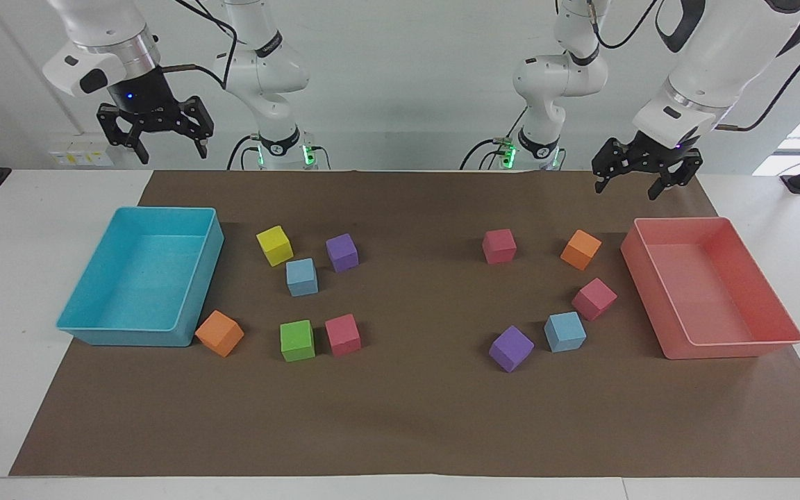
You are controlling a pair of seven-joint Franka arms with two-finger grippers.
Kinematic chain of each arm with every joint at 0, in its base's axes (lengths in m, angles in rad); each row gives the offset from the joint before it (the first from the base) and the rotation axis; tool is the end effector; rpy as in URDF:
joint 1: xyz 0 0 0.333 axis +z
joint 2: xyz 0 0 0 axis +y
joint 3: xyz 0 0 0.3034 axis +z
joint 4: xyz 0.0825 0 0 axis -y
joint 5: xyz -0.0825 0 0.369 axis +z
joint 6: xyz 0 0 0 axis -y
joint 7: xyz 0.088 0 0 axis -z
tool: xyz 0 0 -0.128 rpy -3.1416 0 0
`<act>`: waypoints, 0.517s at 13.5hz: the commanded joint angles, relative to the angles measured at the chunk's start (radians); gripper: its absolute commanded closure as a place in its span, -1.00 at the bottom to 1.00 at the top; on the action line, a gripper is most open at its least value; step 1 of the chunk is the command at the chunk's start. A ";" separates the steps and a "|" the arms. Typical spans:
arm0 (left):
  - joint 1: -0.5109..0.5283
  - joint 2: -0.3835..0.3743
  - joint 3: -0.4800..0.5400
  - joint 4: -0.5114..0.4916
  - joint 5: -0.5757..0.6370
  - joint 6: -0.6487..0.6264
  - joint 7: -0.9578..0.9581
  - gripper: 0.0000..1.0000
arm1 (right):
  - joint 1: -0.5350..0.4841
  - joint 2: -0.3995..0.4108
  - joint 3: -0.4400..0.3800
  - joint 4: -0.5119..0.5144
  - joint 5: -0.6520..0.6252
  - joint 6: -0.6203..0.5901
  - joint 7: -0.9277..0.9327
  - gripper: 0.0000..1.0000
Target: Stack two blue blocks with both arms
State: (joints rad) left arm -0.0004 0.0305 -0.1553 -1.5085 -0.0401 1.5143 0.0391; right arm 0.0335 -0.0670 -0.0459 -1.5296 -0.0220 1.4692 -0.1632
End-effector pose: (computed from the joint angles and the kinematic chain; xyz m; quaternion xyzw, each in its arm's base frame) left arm 0.5354 -0.0881 0.5981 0.9949 -0.0981 -0.0134 0.0216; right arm 0.5087 -0.0102 0.6357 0.9972 0.0742 0.0024 0.0097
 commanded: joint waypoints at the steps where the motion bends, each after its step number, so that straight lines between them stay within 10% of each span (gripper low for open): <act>1: 0.002 0.008 -0.001 0.019 -0.012 -0.025 -0.004 -1.00 | -0.007 0.003 0.001 0.009 0.010 -0.003 -0.013 -1.00; 7: 0.010 0.008 -0.001 0.019 -0.012 -0.020 -0.005 -1.00 | -0.007 0.003 0.001 0.009 0.010 -0.003 -0.013 -1.00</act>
State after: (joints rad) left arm -0.0003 0.0305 -0.1552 -1.5085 -0.0401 1.5139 0.0391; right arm 0.0335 -0.0670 -0.0459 -1.5296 -0.0220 1.4692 -0.1632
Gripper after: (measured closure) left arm 0.000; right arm 0.000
